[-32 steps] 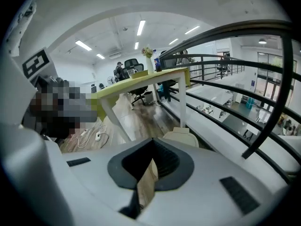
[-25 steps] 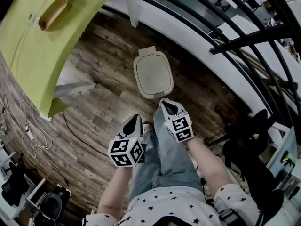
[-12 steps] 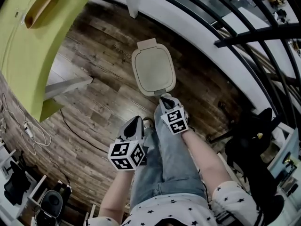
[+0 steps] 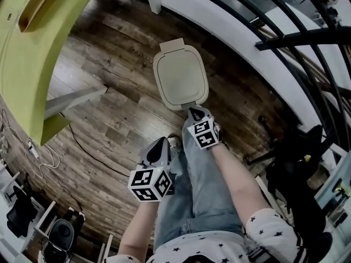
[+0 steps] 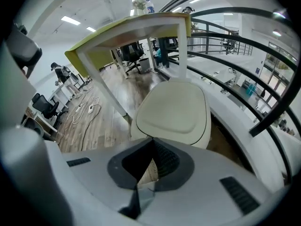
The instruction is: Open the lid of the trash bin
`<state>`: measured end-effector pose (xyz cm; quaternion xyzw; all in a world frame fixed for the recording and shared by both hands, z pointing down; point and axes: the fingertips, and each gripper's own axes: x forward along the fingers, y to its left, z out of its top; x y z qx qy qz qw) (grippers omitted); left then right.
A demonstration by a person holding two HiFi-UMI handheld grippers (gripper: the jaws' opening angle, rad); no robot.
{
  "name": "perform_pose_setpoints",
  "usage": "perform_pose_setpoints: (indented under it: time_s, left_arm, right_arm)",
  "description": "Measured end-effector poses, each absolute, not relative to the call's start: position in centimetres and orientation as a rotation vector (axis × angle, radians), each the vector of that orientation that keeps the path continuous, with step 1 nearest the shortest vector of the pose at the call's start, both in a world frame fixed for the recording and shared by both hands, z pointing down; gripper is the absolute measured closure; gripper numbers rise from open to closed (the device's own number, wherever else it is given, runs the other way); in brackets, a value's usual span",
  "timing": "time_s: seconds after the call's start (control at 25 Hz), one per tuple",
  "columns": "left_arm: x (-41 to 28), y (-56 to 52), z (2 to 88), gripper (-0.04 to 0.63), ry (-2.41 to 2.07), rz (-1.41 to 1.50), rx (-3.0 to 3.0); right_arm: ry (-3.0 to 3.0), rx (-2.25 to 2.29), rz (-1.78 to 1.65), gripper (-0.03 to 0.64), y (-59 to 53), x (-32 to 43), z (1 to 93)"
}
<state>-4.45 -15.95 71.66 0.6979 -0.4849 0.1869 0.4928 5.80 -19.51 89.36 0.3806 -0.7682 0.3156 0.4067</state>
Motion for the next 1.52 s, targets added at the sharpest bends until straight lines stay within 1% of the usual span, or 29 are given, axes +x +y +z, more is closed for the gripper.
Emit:
perform_pose_setpoints:
  time_s: [0.64,1.52]
  left_arm:
    - [-4.9,-15.0,74.0,0.588,-1.176,0.47,1.652]
    - [-5.1,-14.1,73.9,0.588,-1.185,0.454,1.638]
  right_arm:
    - [-1.878,0.956,0.832,0.623,-19.7,5.9,93.9]
    - [-1.842,1.016,0.861,0.623,-19.5,5.9,94.1]
